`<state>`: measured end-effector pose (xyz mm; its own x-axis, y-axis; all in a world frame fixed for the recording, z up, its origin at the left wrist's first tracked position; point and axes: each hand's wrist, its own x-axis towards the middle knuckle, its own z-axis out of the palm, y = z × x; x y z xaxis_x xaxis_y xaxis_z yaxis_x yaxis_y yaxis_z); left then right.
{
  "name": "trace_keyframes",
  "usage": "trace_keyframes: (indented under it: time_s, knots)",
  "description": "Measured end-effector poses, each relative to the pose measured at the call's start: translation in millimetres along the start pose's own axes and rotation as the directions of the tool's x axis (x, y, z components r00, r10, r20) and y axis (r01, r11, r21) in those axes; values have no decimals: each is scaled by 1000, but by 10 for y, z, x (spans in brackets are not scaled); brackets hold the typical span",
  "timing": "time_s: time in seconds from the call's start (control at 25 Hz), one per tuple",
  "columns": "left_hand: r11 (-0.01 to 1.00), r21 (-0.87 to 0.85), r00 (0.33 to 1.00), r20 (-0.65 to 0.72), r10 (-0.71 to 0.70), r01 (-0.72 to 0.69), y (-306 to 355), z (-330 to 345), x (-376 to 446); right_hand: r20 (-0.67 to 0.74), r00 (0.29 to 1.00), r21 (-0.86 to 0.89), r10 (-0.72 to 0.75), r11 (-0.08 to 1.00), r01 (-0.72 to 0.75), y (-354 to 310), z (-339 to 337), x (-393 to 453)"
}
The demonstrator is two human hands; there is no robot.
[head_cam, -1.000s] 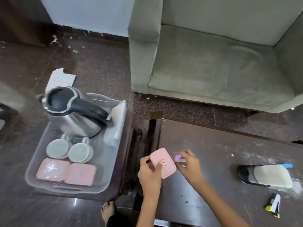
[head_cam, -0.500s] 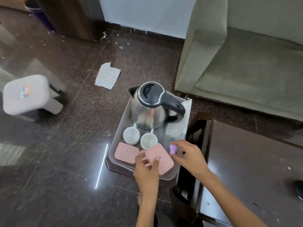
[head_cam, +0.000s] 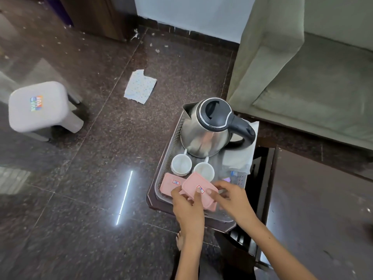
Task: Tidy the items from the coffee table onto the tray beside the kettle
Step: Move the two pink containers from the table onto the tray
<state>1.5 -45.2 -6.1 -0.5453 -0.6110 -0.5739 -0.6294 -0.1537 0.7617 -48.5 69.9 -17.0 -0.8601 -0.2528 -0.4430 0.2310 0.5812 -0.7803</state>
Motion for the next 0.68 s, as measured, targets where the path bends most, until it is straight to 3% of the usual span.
trace_keyframes:
  time_s: [0.16,0.24,0.36,0.48,0.68]
  knots:
    - [991,76,994,1,111,-111,-49,-113,60,-37,998,22,58,998,-58,6,150,183]
    - [952,213,973,-24,229,-218,-41,-198,15,-53,999,-47,11,999,-14,-41,215,299]
    - [722,552,885,64,461,-417,-93,-290,-33,-13,997,-226,-72,972,68,-142,344,414]
    - [430,782,861,253,441,-450,-240,-272,-13,58,991,-233,-120,964,130,-230,490,446]
    - [347,828,892,362,269,-441,-328,-252,-12,-81,984,-307,-158,943,126,-144,435,322]
